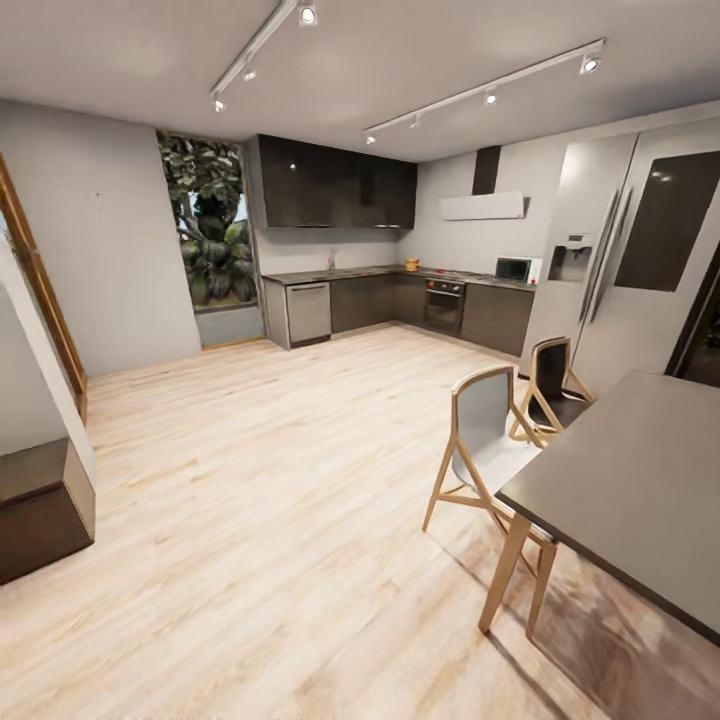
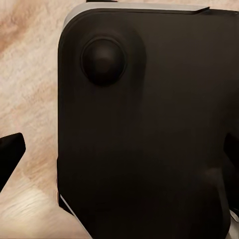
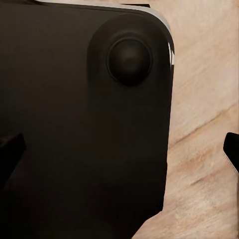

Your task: In the kitchen, take the popcorn bag from the countertop, put it into the microwave, and heat it until the popcorn is cooked so the cooked popcorn ends up inside the bag.

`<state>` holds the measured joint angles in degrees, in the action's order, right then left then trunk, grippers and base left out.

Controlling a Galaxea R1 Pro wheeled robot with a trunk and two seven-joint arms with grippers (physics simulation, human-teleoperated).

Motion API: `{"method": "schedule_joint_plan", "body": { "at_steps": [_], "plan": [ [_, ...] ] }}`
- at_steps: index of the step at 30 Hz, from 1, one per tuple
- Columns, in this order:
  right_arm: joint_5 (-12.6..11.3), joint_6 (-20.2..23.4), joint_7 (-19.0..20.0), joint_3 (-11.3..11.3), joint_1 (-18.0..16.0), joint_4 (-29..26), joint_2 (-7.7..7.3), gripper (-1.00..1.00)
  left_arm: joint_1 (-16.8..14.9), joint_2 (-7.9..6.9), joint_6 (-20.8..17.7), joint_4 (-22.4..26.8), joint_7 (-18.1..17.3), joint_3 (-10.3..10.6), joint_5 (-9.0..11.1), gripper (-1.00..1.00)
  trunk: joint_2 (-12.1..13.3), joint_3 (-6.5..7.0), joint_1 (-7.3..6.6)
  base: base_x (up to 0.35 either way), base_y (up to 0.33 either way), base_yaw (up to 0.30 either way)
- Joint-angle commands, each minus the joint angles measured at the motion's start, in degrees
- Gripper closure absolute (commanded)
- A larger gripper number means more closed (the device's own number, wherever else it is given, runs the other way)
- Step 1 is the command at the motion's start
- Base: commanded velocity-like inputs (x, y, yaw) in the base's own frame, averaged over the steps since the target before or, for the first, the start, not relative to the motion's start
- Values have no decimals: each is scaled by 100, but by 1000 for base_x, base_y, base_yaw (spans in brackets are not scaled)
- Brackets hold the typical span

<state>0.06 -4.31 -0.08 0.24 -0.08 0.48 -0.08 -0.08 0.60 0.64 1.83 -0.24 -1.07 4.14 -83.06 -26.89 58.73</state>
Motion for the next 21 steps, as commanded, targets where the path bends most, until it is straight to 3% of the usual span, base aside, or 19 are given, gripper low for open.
{"method": "schedule_joint_plan", "body": {
  "at_steps": [1, 21],
  "plan": [
    [-2, -26, -1, 2, -1, 5, -1, -100, -1, 1, 7, 2, -2, -7, 43, -100, -2, -4, 0, 0, 0, 269],
    [-1, -26, -1, 2, -1, 5, -1, -100, -1, -2, 15, 2, -2, -14, 43, -100, -2, -4, 0, 0, 0, 269]
  ]
}}
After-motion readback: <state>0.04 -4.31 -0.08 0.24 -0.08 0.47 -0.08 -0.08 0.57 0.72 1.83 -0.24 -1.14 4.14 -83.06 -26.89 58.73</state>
